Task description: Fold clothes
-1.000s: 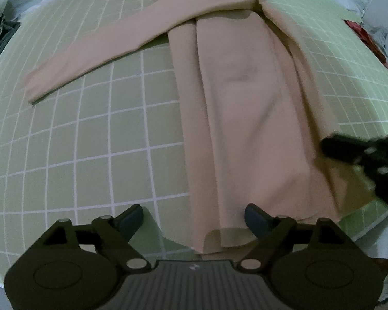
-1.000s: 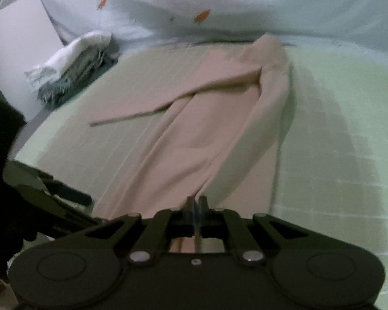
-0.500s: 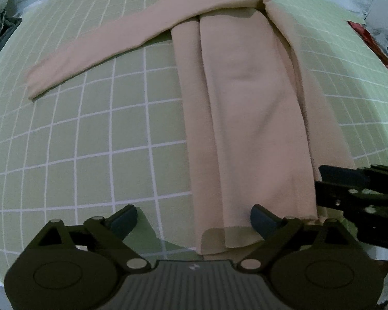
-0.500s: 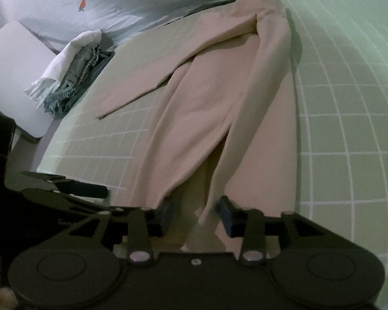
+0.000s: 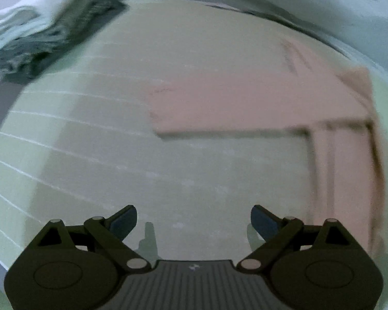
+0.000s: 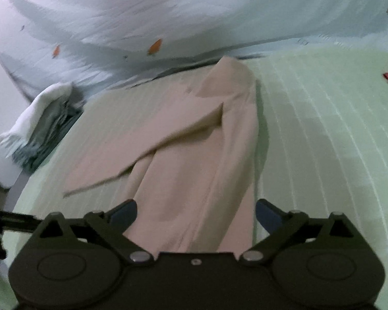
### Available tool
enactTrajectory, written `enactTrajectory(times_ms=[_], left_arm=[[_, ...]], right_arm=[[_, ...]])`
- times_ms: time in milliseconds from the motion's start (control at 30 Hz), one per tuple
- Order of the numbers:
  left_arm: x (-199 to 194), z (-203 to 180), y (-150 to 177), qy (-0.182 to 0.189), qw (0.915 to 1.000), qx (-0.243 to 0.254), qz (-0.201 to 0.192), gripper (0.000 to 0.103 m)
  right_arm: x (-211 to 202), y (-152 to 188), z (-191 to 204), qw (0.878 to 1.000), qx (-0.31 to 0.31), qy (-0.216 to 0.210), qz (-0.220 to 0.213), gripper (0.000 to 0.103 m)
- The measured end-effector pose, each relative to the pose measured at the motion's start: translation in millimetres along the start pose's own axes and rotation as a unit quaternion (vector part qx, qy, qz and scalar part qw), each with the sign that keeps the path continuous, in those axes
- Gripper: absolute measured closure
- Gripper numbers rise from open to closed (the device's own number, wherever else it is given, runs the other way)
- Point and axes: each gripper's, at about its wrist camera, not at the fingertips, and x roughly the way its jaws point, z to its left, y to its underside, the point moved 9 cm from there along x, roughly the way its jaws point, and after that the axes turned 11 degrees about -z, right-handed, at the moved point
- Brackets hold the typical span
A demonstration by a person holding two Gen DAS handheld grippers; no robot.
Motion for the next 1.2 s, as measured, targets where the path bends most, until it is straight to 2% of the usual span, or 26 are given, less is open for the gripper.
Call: enactTrajectory(times_ms=[200, 333, 433, 467, 500, 533, 567, 633, 667, 700, 733, 767, 800, 900, 967, 1033, 1200], left_arm=[[35.9, 28.9, -42.3, -0.030, 0.9990, -0.032, -0.009, 0.008], [61.8, 38.1, -59.9, -0.028, 0.9988, -0.040, -0.009, 0.008], [80.3, 29.9, -66.8, -0.011, 0.9998, -0.018, -0.006, 0.008], [84.3, 26.0, -67.5, -0.007, 0.9999, -0.011, -0.009, 0.008], [87.9, 22.6, -68.0, -0.004, 0.9999, -0.007, -0.012, 0.008], [90.1, 20.1, -68.3, -0.005, 0.9998, -0.005, -0.017, 0.009], [90.8, 18.0, -69.5, -0.010, 0.9996, 0.000, -0.027, 0.013], [89.9, 12.0, -72.6, -0.010, 0.9986, 0.019, -0.048, 0.026], [87.3, 7.9, -73.6, -0.001, 0.9980, 0.026, -0.057, 0.040], [85.0, 4.6, -74.5, 0.006, 0.9974, 0.031, -0.065, 0.054], [83.6, 3.5, -75.2, 0.010, 0.9970, 0.030, -0.070, 0.063], [83.1, 3.5, -75.9, 0.016, 0.9969, 0.027, -0.072, 0.085], [82.7, 4.6, -76.6, 0.021, 0.9970, 0.018, -0.072, 0.092], [79.3, 12.3, -80.9, 0.020, 0.9968, -0.023, -0.073, 0.099], [68.8, 20.3, -90.0, -0.005, 0.9953, -0.033, -0.091, 0.099], [46.3, 27.5, -104.7, -0.006, 0.9915, -0.046, -0.121, 0.099], [-5.2, 42.0, -136.8, -0.029, 0.9805, -0.042, -0.190, 0.099]], right_arm=[[50.1, -53.3, -10.9, 0.998, -0.014, 0.048, -0.033, 0.009], [89.4, -86.0, -12.7, 0.997, -0.036, 0.059, -0.042, 0.017], [123.4, -104.4, -16.2, 0.996, -0.049, 0.068, -0.039, 0.033], [134.4, -108.4, -19.3, 0.996, -0.044, 0.067, -0.036, 0.043], [144.4, -111.4, -20.8, 0.996, -0.041, 0.068, -0.034, 0.048], [154.3, -114.4, -22.3, 0.996, -0.037, 0.069, -0.032, 0.049], [164.1, -117.3, -24.1, 0.997, -0.033, 0.070, -0.031, 0.050], [177.0, -120.3, -28.8, 0.997, -0.024, 0.069, -0.031, 0.069], [181.3, -121.0, -30.8, 0.997, -0.022, 0.069, -0.030, 0.074], [185.4, -121.7, -32.8, 0.997, -0.020, 0.068, -0.030, 0.087], [188.6, -122.4, -35.0, 0.997, -0.022, 0.067, -0.031, 0.097], [191.4, -123.1, -37.0, 0.997, -0.023, 0.066, -0.034, 0.097], [192.4, -123.9, -38.4, 0.997, -0.020, 0.064, -0.036, 0.098], [193.9, -128.6, -34.9, 0.998, -0.014, 0.054, -0.043, 0.098], [194.6, -132.2, -30.6, 0.998, -0.010, 0.046, -0.047, 0.098], [195.2, -135.9, -26.4, 0.998, -0.006, 0.038, -0.051, 0.098], [196.6, -145.1, -15.7, 0.998, 0.003, 0.017, -0.061, 0.098]])
